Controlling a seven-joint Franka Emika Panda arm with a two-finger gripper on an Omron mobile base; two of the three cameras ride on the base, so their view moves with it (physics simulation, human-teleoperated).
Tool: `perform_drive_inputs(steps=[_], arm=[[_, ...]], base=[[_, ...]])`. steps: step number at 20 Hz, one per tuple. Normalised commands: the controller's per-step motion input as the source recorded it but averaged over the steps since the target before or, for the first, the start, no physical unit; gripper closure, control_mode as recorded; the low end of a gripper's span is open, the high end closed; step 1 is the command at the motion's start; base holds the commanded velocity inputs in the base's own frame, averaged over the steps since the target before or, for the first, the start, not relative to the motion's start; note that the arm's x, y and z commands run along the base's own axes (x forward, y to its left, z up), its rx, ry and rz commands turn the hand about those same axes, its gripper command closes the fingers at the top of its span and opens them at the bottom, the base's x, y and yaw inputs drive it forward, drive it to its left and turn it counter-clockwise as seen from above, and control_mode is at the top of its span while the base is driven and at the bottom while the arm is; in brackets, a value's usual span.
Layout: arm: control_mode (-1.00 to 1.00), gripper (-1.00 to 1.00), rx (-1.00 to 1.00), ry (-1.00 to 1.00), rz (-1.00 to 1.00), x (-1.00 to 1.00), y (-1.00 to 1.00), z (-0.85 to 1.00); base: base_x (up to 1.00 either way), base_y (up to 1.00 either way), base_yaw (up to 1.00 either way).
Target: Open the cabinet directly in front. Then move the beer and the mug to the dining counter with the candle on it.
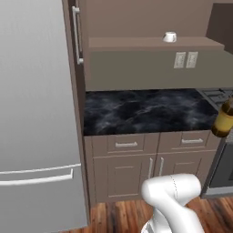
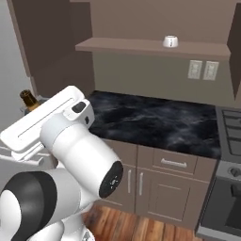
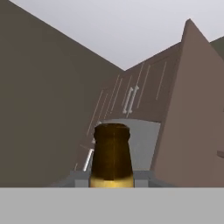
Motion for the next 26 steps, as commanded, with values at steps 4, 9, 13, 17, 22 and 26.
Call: perform_drive_inputs(steps=[4,9,13,17,22,26], arm=[[1.0,1.0,0.0,0.0,0.0,0.0,0.0,0.0],[1.0,1.0,0.0,0.0,0.0,0.0,0.0,0.0],[1.0,1.0,0.0,0.0,0.0,0.0,0.0,0.0],[1.0,1.0,0.0,0.0,0.0,0.0,0.0,0.0],[1.0,1.0,0.0,0.0,0.0,0.0,0.0,0.0],[1.0,1.0,0.0,0.0,0.0,0.0,0.0,0.0]], base=[[-0.1,0.0,0.23],[-0.1,0.0,0.28],[-0.13,0.0,0.31],[-0.14,0.05,0.31],[-0.11,0.1,0.32],[-0.09,0.09,0.32]])
